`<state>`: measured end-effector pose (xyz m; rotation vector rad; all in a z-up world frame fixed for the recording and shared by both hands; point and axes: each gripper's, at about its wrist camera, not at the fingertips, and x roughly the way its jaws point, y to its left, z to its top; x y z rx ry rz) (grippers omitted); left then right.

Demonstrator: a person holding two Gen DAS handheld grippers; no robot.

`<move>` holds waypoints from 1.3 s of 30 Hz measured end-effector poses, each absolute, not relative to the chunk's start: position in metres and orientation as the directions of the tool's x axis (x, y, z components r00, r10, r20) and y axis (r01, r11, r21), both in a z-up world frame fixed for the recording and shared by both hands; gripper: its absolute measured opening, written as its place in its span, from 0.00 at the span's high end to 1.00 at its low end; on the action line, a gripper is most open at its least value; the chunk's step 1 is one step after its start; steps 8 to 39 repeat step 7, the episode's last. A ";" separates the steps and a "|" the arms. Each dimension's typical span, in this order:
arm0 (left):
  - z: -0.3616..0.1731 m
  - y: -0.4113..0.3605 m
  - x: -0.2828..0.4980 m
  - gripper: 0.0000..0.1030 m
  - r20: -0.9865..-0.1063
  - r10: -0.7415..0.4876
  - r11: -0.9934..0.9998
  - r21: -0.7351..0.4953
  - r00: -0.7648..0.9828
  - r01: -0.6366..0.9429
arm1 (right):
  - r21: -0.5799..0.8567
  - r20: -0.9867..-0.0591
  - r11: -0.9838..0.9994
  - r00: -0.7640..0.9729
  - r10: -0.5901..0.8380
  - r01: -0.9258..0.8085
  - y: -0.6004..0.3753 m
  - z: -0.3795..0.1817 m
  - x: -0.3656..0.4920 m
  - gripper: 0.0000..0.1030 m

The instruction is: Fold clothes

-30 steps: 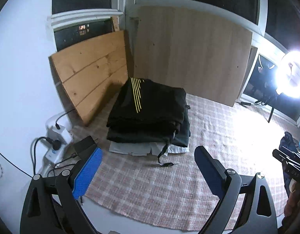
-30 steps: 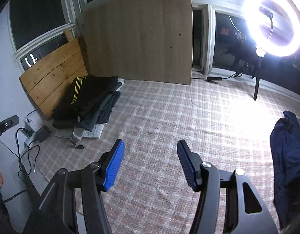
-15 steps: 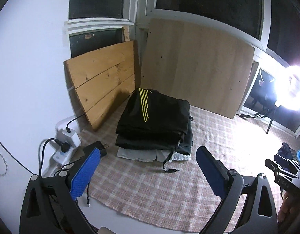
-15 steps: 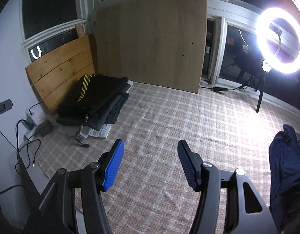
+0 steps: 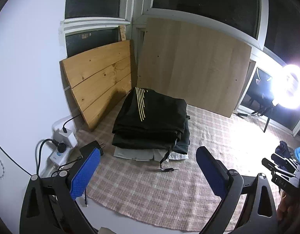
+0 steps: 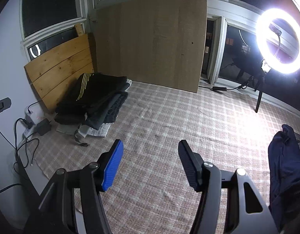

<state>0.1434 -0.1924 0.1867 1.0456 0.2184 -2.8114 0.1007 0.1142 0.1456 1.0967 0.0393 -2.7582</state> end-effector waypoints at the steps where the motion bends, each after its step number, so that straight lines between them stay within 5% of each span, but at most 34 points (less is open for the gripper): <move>1: 0.187 -0.192 0.143 0.04 -0.656 -0.076 -0.981 -0.087 -0.751 0.175 | 0.040 -0.684 -0.985 -0.714 -0.150 0.168 0.115 0.145 0.100 0.44; 39: 0.188 -0.190 0.141 0.04 -0.642 -0.081 -0.982 -0.079 -0.763 0.170 | 0.045 -0.687 -0.987 -0.712 -0.143 0.155 0.120 0.144 0.098 0.44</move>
